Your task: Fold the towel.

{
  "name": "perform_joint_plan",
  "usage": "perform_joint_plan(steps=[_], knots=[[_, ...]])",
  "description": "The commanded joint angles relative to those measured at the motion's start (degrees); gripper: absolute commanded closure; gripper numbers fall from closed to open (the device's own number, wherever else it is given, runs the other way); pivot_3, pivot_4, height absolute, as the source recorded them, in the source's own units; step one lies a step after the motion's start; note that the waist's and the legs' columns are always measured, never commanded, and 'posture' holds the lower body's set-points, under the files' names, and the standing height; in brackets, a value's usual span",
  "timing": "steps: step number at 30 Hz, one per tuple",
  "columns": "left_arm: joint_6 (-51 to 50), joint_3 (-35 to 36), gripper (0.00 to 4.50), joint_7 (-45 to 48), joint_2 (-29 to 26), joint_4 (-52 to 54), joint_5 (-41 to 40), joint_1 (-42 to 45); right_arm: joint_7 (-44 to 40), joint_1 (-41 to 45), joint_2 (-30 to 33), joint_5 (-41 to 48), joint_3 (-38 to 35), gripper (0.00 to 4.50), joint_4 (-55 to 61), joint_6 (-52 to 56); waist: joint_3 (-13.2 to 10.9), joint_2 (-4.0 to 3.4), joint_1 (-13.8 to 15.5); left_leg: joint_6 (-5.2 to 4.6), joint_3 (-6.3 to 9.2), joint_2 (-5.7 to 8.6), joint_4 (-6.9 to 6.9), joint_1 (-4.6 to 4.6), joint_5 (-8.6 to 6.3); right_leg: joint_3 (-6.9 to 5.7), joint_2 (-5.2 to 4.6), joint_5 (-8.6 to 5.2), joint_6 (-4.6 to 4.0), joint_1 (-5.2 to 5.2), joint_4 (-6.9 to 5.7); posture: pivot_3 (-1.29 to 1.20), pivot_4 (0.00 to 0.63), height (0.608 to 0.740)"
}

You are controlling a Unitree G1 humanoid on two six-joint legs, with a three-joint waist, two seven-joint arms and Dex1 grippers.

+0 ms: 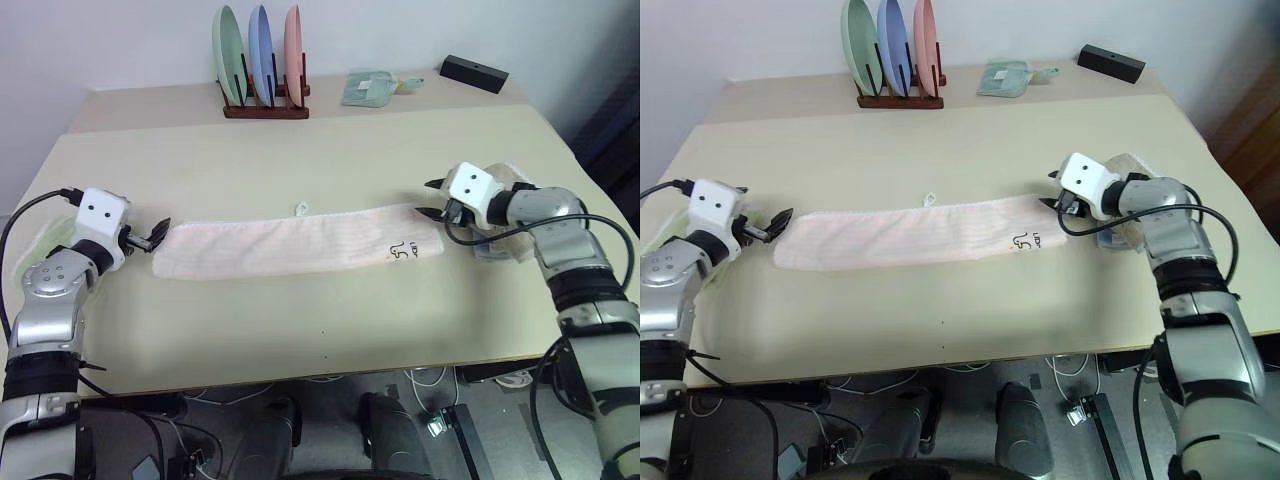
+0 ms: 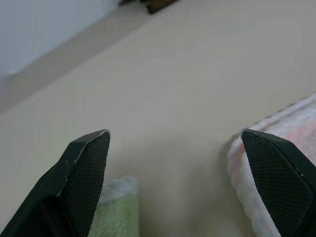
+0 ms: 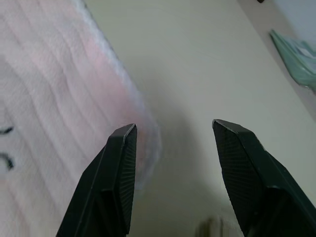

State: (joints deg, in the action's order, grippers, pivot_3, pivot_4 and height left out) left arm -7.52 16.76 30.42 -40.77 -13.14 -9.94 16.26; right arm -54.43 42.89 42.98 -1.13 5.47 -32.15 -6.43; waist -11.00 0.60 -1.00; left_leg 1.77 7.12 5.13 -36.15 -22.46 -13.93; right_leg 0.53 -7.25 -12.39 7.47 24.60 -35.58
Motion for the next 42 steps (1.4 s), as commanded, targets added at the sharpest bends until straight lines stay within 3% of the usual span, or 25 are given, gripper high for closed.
perform_joint_plan(steps=[1, 3, 4, 8, 13, 19, 23, 30, 33, 40, 42], knots=[[-2.8, 5.1, 0.06, -1.7, 0.7, 9.8, -4.3, -2.5, -3.2, -5.5, 2.1, 11.4, -7.6, 1.18, 17.0, 13.8, 0.0, 0.01, 0.1, 0.00, 0.04, -0.02, -0.01, 0.00, 0.00, 0.01, 0.00, 0.00, 0.00, 0.00, -0.01, 0.00, 0.150, 0.740], [-4.0, 5.3, 0.06, -1.7, 1.0, 14.4, -4.5, -5.1, -2.6, -10.4, 1.8, 17.8, -11.3, 0.27, 26.2, 23.2, 0.0, 0.02, 0.2, -0.01, 0.18, -0.08, -0.04, 0.00, 0.00, 0.01, 0.00, 0.00, 0.00, -0.03, -0.02, 0.00, 0.150, 0.740], [-4.2, 5.1, 0.06, -1.6, 1.0, 16.4, -4.3, -6.2, -1.7, -12.3, 1.5, 20.4, -12.9, 0.07, 29.7, 27.3, 0.0, 0.01, 0.2, -0.01, 0.20, -0.08, -0.04, 0.01, -0.01, 0.01, 0.00, 0.00, 0.00, -0.05, -0.02, 0.00, 0.150, 0.740], [-8.6, -3.5, 0.06, 1.1, 3.8, 31.5, -6.0, -11.9, 7.1, -27.5, -4.3, 39.2, -20.5, 0.07, 50.4, 48.9, 0.1, 0.04, 0.7, -0.08, 0.30, -0.09, 0.00, 0.05, -0.05, 0.03, 0.00, -0.01, 0.00, -0.17, 0.08, 0.00, 0.150, 0.740], [-12.0, -17.0, 0.06, 3.3, 8.8, 42.8, -6.5, -13.7, 22.7, -36.5, -12.5, 47.0, -23.8, 0.07, 58.8, 62.1, 0.1, 0.05, 1.2, -0.09, 0.14, -0.05, -0.15, 0.03, -0.05, 0.17, -0.02, 0.01, 0.01, -0.19, 0.12, 0.00, 0.150, 0.740], [-14.0, -24.6, 0.06, 3.4, 13.8, 44.5, -6.6, -11.3, 45.3, -33.5, -24.6, 52.4, -32.2, 0.07, 55.1, 73.5, 0.2, 0.01, 1.3, -0.09, -0.06, -0.10, -0.15, 0.11, -0.05, 0.32, 0.18, 0.06, -0.08, -0.17, 0.12, 0.00, 0.150, 0.740], [-15.0, -23.9, 0.06, 3.9, 14.3, 44.0, -7.7, -10.6, 52.9, -29.9, -28.2, 53.4, -35.1, 0.07, 51.6, 77.0, 0.2, -0.02, 1.3, -0.10, -0.20, -0.09, -0.13, 0.11, -0.05, 0.32, 0.20, 0.06, -0.08, -0.15, 0.12, 0.00, 0.150, 0.740], [-15.0, -23.3, 0.06, 4.0, 14.0, 43.2, -7.3, -10.2, 64.7, -18.7, -35.4, 53.9, -41.1, 0.07, 39.3, 73.8, 0.2, -0.02, 0.8, -0.10, -0.32, -0.11, -0.15, 0.15, -0.04, 0.33, 0.27, 0.09, -0.12, -0.19, 0.12, 0.00, 0.150, 0.740], [-14.9, -23.5, 0.06, 3.7, 14.0, 43.8, -7.0, -10.7, 66.0, -16.4, -35.7, 54.2, -41.6, 0.91, 36.6, 72.5, 0.3, -0.03, 0.5, -0.11, -0.31, -0.11, -0.14, 0.15, -0.04, 0.33, 0.27, 0.09, -0.11, -0.20, 0.13, 0.00, 0.150, 0.740], [-14.7, -23.8, 0.06, 2.9, 14.0, 44.3, -6.1, -11.9, 66.4, -16.5, -33.6, 53.8, -39.8, 4.44, 37.7, 71.1, 0.3, -0.05, 0.1, -0.12, -0.31, -0.13, -0.09, 0.16, -0.04, 0.33, 0.28, 0.09, -0.10, -0.17, 0.12, 0.00, 0.150, 0.740], [-14.5, -24.1, 0.06, 2.7, 14.2, 44.1, -5.9, -12.0, 65.1, -17.0, -32.1, 54.5, -39.4, 4.44, 40.3, 71.0, 0.3, -0.06, 0.4, -0.12, -0.31, -0.13, -0.10, 0.15, -0.04, 0.33, 0.29, 0.09, -0.10, -0.18, 0.13, 0.00, 0.150, 0.740]])
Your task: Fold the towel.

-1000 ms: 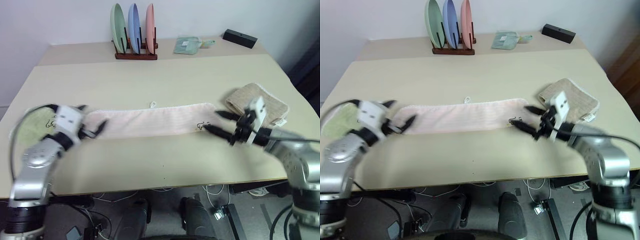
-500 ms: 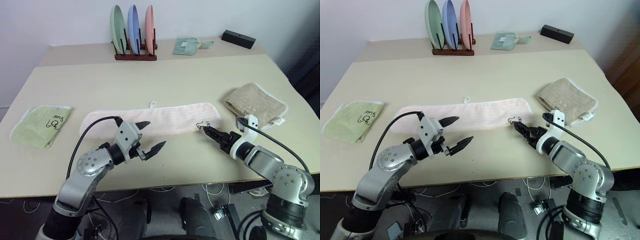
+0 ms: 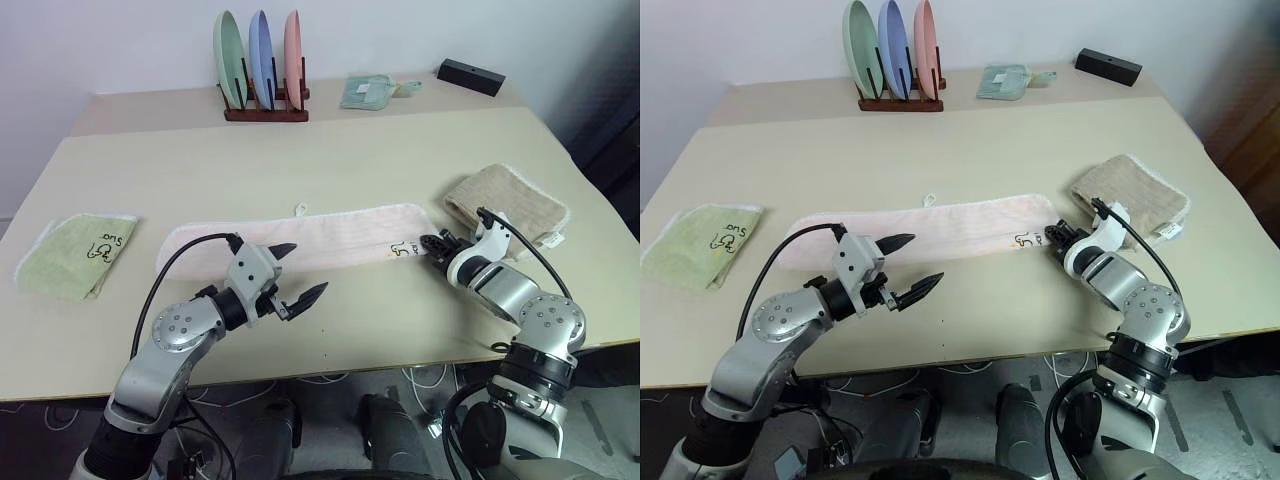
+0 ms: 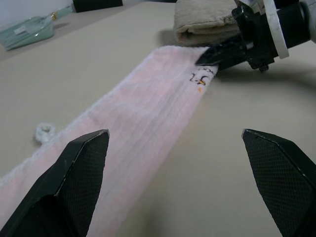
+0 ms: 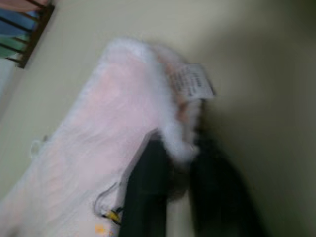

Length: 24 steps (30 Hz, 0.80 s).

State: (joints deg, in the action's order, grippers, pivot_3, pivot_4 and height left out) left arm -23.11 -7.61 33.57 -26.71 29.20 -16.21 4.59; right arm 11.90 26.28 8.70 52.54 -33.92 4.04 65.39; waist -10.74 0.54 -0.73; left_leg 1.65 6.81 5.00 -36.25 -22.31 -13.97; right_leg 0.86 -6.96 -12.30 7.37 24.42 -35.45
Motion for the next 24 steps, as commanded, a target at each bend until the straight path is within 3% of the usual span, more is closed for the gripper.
perform_joint_plan(steps=[1, 8, 12, 16, 18, 24], knots=[[1.1, 0.1, 0.06, -0.4, 0.3, 1.6, 0.5, -0.3, -1.8, -0.7, 3.3, 1.6, 0.0, 4.44, 5.8, -0.5, 0.0, -0.01, 0.1, 0.00, 0.00, 0.01, 0.00, -0.01, 0.00, 0.00, 0.00, 0.00, 0.00, 0.00, 0.00, 0.00, 0.150, 0.740], [1.5, 0.7, 0.06, 0.1, 0.3, 0.3, 0.8, 0.0, -8.4, -2.5, 15.9, 0.2, 3.7, 4.44, 12.9, -0.2, 0.0, -0.03, 0.0, -0.05, -0.01, -0.01, 0.02, -0.03, -0.03, -0.01, 0.00, -0.01, 0.01, 0.00, 0.06, 0.00, 0.150, 0.740], [1.8, 0.3, 0.06, 0.2, 0.5, -0.4, 1.1, 0.7, -19.0, -1.2, 24.7, -6.4, 18.0, 4.44, 17.5, -4.4, 0.0, -0.04, -0.4, -0.07, -0.09, -0.05, 0.04, -0.02, -0.04, 0.00, 0.03, -0.01, 0.01, 0.01, 0.11, 0.00, 0.150, 0.740], [1.8, 0.0, 0.06, 0.0, 0.8, -1.0, 1.7, 1.6, -31.6, 2.2, 31.4, -18.3, 39.9, 4.44, 21.1, -12.6, 0.0, -0.03, -0.4, -0.11, -0.16, -0.39, 0.03, -0.01, -0.06, 0.00, 0.16, -0.02, 0.01, 0.02, 0.13, 0.00, 0.150, 0.740], [1.7, 0.0, 0.06, -0.3, 1.1, -1.0, 2.0, 1.8, -34.1, 4.2, 29.4, -22.4, 47.1, 4.44, 19.5, -15.5, 0.0, 0.01, -0.2, -0.11, -0.16, -0.40, 0.03, -0.02, -0.07, -0.02, 0.16, -0.01, 0.01, 0.02, 0.18, 0.00, 0.150, 0.740], [1.2, -0.2, 0.06, -1.6, 1.7, 0.2, 2.7, 0.8, -35.1, 6.5, 21.4, -30.8, 55.0, 4.44, 11.7, -19.9, 0.0, 0.06, 0.3, -0.09, -0.11, -0.35, -0.05, -0.11, -0.06, -0.01, 0.14, 0.00, 0.00, 0.01, 0.25, 0.00, 0.150, 0.740]])
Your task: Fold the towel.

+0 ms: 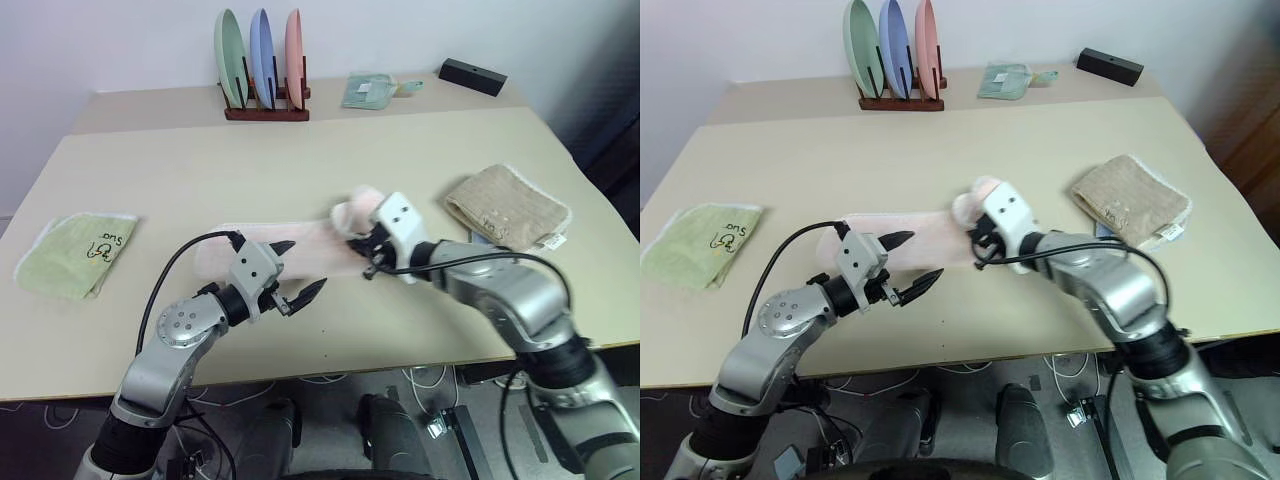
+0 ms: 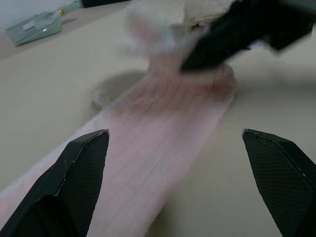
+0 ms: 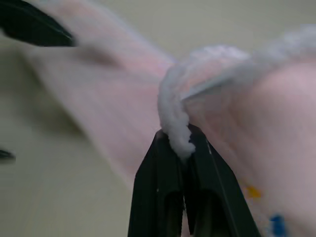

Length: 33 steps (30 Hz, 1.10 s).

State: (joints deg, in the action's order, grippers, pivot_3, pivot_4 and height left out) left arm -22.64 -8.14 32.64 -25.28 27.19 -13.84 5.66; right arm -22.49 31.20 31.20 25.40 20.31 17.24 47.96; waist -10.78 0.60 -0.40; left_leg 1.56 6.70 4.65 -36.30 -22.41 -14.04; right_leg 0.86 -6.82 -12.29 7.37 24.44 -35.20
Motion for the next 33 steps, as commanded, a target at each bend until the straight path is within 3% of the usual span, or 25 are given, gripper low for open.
perform_joint_plan(steps=[1, 5, 8, 11, 14, 17, 21, 26, 33], knots=[[0.7, 0.4, 0.06, -0.8, 0.2, 2.5, 0.4, -0.6, -1.1, 1.6, -1.8, -4.5, 1.2, 4.44, -2.1, -2.7, 0.0, 0.00, -0.1, 0.00, 0.00, 0.00, 0.00, 0.00, 0.00, 0.01, 0.00, 0.00, 0.00, 0.00, 0.01, 0.00, 0.150, 0.740], [0.6, 0.5, 0.06, -1.0, 0.0, 3.0, 0.6, -1.3, -3.1, 1.1, -3.3, -6.9, 1.9, 4.44, -3.7, -3.3, 0.0, 0.00, -0.3, 0.01, 0.00, -0.01, 0.05, 0.02, 0.00, 0.01, 0.01, 0.01, -0.01, 0.03, 0.00, 0.00, 0.150, 0.740], [0.4, 0.5, 0.06, -1.0, 0.1, 3.1, 0.7, -1.2, -6.6, -0.4, -3.0, -5.5, 0.6, 3.57, -1.9, -2.5, 0.0, 0.00, -0.3, 0.01, 0.00, -0.02, 0.06, 0.02, 0.00, 0.01, 0.02, 0.01, -0.01, 0.03, 0.00, 0.00, 0.150, 0.740], [0.3, 0.7, 0.06, -1.0, 0.0, 2.9, 0.7, -1.1, -9.6, -1.5, -1.9, -5.2, -0.8, 2.18, 0.8, -4.1, 0.0, 0.00, -0.2, 0.01, 0.00, -0.02, 0.05, 0.02, 0.00, 0.01, 0.02, 0.01, -0.01, 0.03, 0.00, 0.00, 0.150, 0.740], [0.0, 1.8, 0.06, -1.3, -0.1, 2.8, 0.4, -1.5, -14.3, -3.5, 1.7, -3.0, -7.7, 0.60, 4.6, -8.6, 0.0, 0.00, 0.0, 0.00, 0.00, 0.00, 0.04, 0.00, 0.00, 0.00, 0.01, 0.01, 0.00, 0.03, 0.01, 0.00, 0.150, 0.740], [-0.1, 2.8, 0.06, -1.6, 0.0, 2.8, 0.0, -1.8, -14.8, -3.4, 1.9, -2.3, -11.5, 0.60, 3.6, -9.8, 0.0, 0.02, -0.1, 0.00, -0.02, -0.01, 0.03, 0.02, 0.00, 0.01, 0.01, 0.01, 0.00, 0.01, 0.01, 0.00, 0.150, 0.740], [-1.3, 5.7, 0.06, -3.8, 1.9, 2.6, -2.0, -2.2, -12.0, 0.9, -1.3, -3.4, -16.4, 2.03, -5.4, -11.7, 0.0, 0.01, -0.5, 0.00, -0.06, -0.12, 0.09, 0.08, -0.01, 0.01, 0.08, 0.04, -0.05, 0.02, 0.00, 0.00, 0.150, 0.740], [-2.5, 7.5, 0.06, -6.7, 3.6, 2.1, -2.5, -3.5, -11.0, 5.0, -7.0, -11.7, -11.1, 4.49, -22.5, -21.8, 0.0, 0.03, -0.5, 0.01, -0.07, -0.11, 0.09, 0.09, 0.00, 0.01, 0.08, 0.05, -0.06, 0.02, 0.01, 0.00, 0.150, 0.740], [-3.3, 10.1, 0.06, -10.6, 5.3, 3.6, -2.5, -8.2, -15.4, 2.1, -10.5, -18.7, -4.2, 4.49, -33.6, -29.8, 0.0, 0.02, -0.3, 0.02, -0.05, -0.05, 0.09, 0.04, 0.00, 0.03, 0.06, 0.06, -0.07, 0.07, 0.00, 0.00, 0.150, 0.740]])
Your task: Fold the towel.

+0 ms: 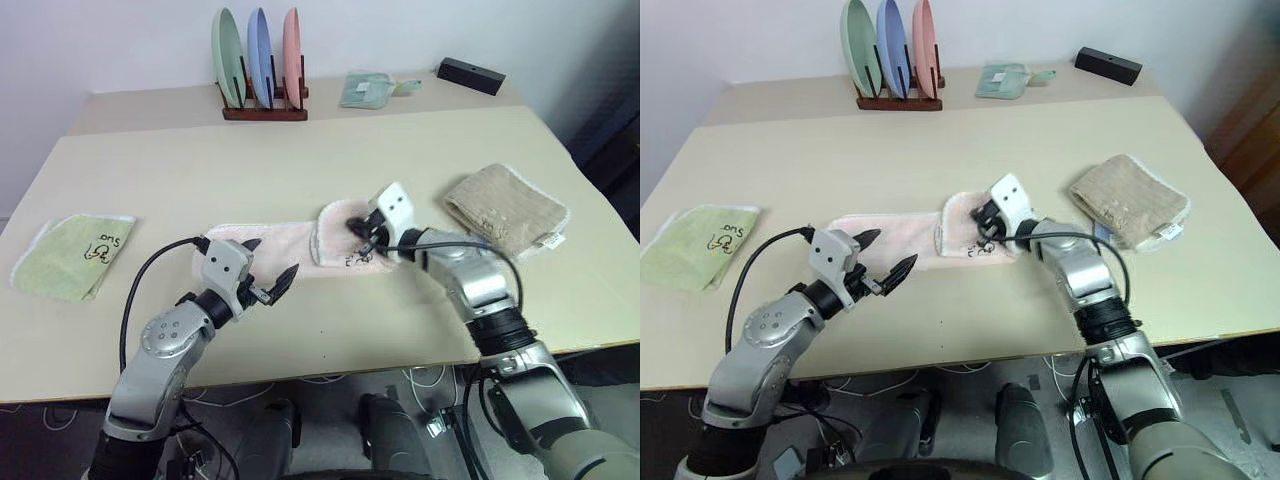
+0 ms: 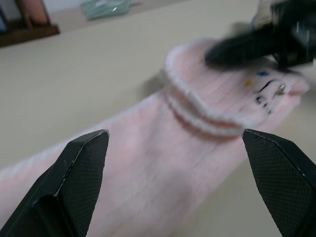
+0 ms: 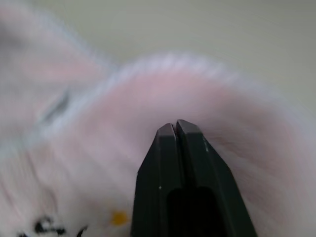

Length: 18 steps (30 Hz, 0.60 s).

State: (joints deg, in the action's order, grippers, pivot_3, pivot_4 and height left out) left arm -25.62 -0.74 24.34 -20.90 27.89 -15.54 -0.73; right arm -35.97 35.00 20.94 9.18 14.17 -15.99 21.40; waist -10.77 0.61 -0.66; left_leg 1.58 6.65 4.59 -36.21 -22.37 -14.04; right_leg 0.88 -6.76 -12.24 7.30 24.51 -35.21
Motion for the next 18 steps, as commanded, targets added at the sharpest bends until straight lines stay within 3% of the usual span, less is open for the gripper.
perform_joint_plan(steps=[1, 7, 8, 10, 17, 18], knots=[[-0.6, 3.4, 0.06, -3.1, 1.3, 3.4, -1.0, -3.0, -1.9, -2.2, -0.3, -3.2, 2.2, 4.49, -0.4, -4.0, 0.0, 0.01, -0.1, 0.00, 0.00, 0.00, 0.01, 0.01, 0.00, 0.01, 0.00, 0.00, 0.00, 0.00, 0.00, 0.00, 0.150, 0.740], [-3.5, 7.0, 0.06, -6.5, 4.2, 7.3, -3.6, -10.0, -2.0, -0.2, -0.3, 0.8, -4.6, 4.49, 4.3, -4.1, 0.0, 0.01, -0.1, 0.01, -0.01, -0.05, 0.02, 0.05, -0.01, 0.02, 0.03, 0.00, -0.01, -0.02, -0.02, 0.00, 0.150, 0.740], [-5.6, 8.8, 0.03, -8.5, 6.0, 7.9, -5.7, -11.1, -3.6, 0.2, 0.7, 1.6, -5.3, 4.25, 6.5, -4.1, 0.0, 0.01, 0.0, 0.01, -0.01, -0.04, 0.02, 0.05, -0.01, 0.03, 0.02, 0.00, 0.00, -0.02, -0.02, 0.00, 0.150, 0.740], [-9.3, 12.5, 0.00, -12.1, 9.7, 8.8, -10.1, -12.6, -7.6, 0.5, 3.1, 2.5, -5.5, 3.65, 11.3, -5.2, 0.0, 0.01, 0.0, 0.01, 0.00, -0.04, -0.01, 0.02, -0.01, 0.04, 0.02, 0.00, 0.00, -0.02, 0.00, 0.00, 0.150, 0.740], [-20.1, 22.0, 0.00, -25.2, 19.9, 8.2, -23.5, -10.7, -18.9, -3.2, 8.9, 5.8, -2.4, 0.31, 25.7, -4.2, 0.1, 0.11, 0.1, 0.01, 0.01, -0.07, -0.04, 0.02, -0.02, 0.00, 0.02, -0.02, 0.02, -0.07, 0.02, 0.00, 0.150, 0.740], [-20.8, 23.5, 0.00, -27.3, 21.0, 7.3, -25.2, -9.3, -19.1, -3.8, 8.8, 5.8, -2.0, 0.31, 26.8, -4.2, 0.1, 0.11, 0.1, 0.01, 0.01, -0.08, -0.04, 0.03, -0.02, 0.00, 0.02, -0.02, 0.02, -0.07, 0.02, 0.00, 0.150, 0.740]])
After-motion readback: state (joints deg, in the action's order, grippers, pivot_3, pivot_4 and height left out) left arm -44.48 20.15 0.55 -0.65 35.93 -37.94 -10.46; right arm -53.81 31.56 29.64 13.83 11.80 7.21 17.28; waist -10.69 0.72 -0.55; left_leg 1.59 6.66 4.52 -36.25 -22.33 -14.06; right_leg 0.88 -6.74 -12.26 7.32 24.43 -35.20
